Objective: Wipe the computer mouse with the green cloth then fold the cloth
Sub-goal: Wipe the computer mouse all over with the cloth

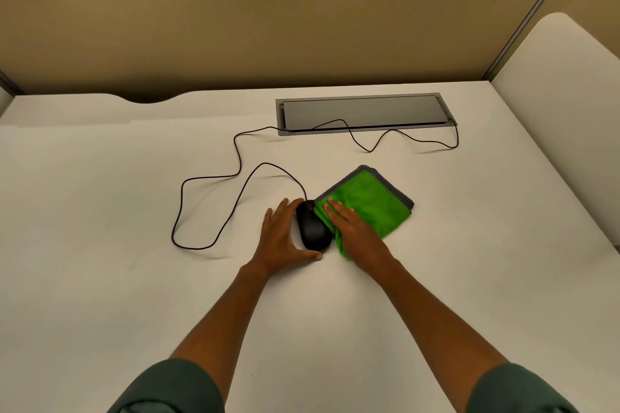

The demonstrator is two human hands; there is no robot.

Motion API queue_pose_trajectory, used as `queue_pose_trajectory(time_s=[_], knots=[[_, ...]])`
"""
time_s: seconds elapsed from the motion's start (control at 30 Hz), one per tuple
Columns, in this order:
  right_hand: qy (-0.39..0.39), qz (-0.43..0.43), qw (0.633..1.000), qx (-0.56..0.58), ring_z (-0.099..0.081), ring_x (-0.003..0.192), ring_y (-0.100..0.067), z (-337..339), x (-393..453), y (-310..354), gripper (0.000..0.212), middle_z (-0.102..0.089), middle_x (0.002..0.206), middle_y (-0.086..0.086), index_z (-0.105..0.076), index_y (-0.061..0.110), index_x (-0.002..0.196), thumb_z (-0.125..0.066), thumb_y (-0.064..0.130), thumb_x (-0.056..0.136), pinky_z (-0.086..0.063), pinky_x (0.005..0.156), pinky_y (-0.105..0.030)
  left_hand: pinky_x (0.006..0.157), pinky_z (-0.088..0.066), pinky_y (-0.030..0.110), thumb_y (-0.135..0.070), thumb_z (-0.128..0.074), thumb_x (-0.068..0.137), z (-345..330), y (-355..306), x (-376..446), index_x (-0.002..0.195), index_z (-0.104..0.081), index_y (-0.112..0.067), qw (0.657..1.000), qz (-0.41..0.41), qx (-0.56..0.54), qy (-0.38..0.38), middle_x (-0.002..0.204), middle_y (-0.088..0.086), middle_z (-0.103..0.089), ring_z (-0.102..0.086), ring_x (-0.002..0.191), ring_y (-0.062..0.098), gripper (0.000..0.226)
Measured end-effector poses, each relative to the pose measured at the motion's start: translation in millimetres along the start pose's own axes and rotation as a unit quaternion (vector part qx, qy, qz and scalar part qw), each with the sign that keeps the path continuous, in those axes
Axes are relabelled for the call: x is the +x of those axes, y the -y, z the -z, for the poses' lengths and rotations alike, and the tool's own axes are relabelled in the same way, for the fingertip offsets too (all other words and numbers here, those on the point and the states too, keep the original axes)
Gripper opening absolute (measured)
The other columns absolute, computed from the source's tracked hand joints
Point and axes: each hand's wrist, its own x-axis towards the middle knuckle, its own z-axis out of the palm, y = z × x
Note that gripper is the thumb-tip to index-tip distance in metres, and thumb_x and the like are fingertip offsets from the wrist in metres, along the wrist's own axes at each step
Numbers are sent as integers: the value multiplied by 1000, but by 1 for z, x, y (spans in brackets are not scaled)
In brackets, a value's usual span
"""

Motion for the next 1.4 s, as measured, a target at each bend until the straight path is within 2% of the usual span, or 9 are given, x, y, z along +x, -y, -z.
queue_pose_trajectory(time_s=[0.17,0.37,0.63,0.77,0.9,0.97,1.07,1.2,1.4], knots=[[39,-17,999,-3,-18,146,-24,3,27,-3,71,-25,158,-5,-28,16,149,-37,-18,87,-13,119,-35,121,0,44,-52,-87,55,1,0,-1,148,-24,-21,1000,2,1,8,155,-5,-32,-11,149,16,116],[2,-18,1000,7,-21,146,-24,-5,1,5,72,-26,157,-6,-26,12,149,-40,-19,86,-14,118,-33,120,1,41,-54,-87,54,2,-1,-1,148,-24,-21,1000,6,-2,10,154,-4,-33,-12,149,15,117],[-74,113,991,-22,-42,132,-40,-8,-46,22,58,-44,144,-21,-48,1,136,-63,-14,82,-41,105,-51,121,0,43,-63,-80,50,1,-1,0,147,-24,-23,1000,9,-15,3,153,-4,-34,-13,149,15,119],[-73,158,983,-54,-41,131,-45,-7,-46,26,55,-47,143,-19,-51,0,133,-62,-15,82,-43,103,-54,121,-2,43,-65,-76,50,0,-3,-2,146,-27,-19,1000,3,-18,-3,152,-3,-37,-16,148,16,118],[-70,188,976,-87,-49,124,-46,-1,-25,33,43,-55,136,-19,-59,-2,126,-37,-6,88,-47,97,-55,120,-4,44,-58,-80,51,1,-4,0,147,-27,-17,1000,7,-18,0,152,-3,-36,-18,148,18,117],[-59,192,975,-91,-52,121,-45,2,-14,40,41,-57,133,-20,-61,-2,123,-45,-8,85,-49,95,-56,120,-3,44,-50,-87,53,0,-3,0,148,-24,-18,1000,10,-21,2,154,-2,-34,-17,148,17,119],[-24,158,984,-76,-49,125,-45,7,4,45,54,-53,136,-23,-57,-3,127,-67,-14,75,-44,101,-55,121,-4,46,-46,-90,53,-1,-1,2,148,-21,-20,1000,13,-19,0,154,-1,-34,-20,147,17,121],[35,98,992,-70,-22,144,-32,7,26,48,55,-27,155,-16,-34,5,145,-50,-2,92,-16,119,-40,121,-3,44,-46,-91,50,-1,1,2,150,-19,-17,1000,23,-21,-2,156,-2,-31,-23,146,17,126],[44,12,999,-24,-37,134,-30,7,44,53,42,-43,146,-13,-46,9,138,-46,8,96,-32,108,-38,121,-4,45,-48,-92,47,-2,1,2,148,-22,-15,999,26,-21,-4,155,-1,-31,-24,146,17,127]])
